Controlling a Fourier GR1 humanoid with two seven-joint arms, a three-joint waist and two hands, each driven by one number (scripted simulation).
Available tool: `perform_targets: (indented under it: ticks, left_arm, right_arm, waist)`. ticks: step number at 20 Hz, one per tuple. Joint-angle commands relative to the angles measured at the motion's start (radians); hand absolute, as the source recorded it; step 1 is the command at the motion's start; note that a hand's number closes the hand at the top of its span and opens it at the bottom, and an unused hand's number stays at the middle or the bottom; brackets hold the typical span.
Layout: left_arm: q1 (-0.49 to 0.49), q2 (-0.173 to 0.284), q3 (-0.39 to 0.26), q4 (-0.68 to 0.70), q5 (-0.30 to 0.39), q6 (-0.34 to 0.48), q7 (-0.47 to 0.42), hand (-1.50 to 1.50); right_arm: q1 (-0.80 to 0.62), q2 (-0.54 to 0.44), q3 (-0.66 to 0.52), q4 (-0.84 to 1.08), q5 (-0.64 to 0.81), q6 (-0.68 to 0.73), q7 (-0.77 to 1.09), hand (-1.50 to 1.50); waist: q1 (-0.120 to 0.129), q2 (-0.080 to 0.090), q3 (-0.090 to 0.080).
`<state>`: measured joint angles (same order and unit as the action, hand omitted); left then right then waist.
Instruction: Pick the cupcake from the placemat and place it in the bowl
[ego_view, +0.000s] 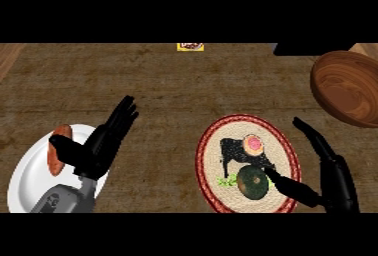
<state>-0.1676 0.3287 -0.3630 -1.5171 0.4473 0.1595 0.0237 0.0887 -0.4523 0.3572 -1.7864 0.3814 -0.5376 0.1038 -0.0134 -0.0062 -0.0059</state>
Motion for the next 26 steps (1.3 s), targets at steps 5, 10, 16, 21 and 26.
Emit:
perform_targets:
  ticks: [5, 10, 16, 21, 26]
  left_arm:
    - [-0.027, -0.005, 0.014, 0.002, 0.020, -0.001, 0.052, 0.00]
    - [-0.016, -0.041, -0.028, -0.007, -0.018, 0.005, 0.018, 0.00]
    - [0.000, -0.029, -0.010, -0.006, -0.013, -0.025, 0.012, 0.00]
    - [-0.007, -0.028, 0.001, -0.025, -0.018, -0.020, 0.025, 0.00]
    - [-0.003, -0.023, 0.015, -0.035, -0.018, -0.025, 0.047, 0.00]
  right_arm:
    - [-0.035, -0.153, 0.053, -0.125, 0.357, 0.221, 0.532, -1.50]
    - [-0.150, -0.084, 0.134, -0.230, 0.393, 0.506, 0.898, -1.50]
    - [-0.355, 0.125, 0.192, -0.151, 0.329, 0.729, 1.201, -1.50]
    - [-0.458, 0.167, 0.101, -0.025, 0.281, 0.820, 1.273, -1.50]
    - [-0.460, 0.191, 0.063, 0.066, 0.275, 0.845, 1.244, -1.50]
  waist:
    - [-0.002, 0.000, -0.005]
    - [0.019, 0.002, -0.002]
    - [0.036, 0.008, 0.003]
    - [0.032, 0.007, 0.003]
    - [0.021, 0.005, 0.005]
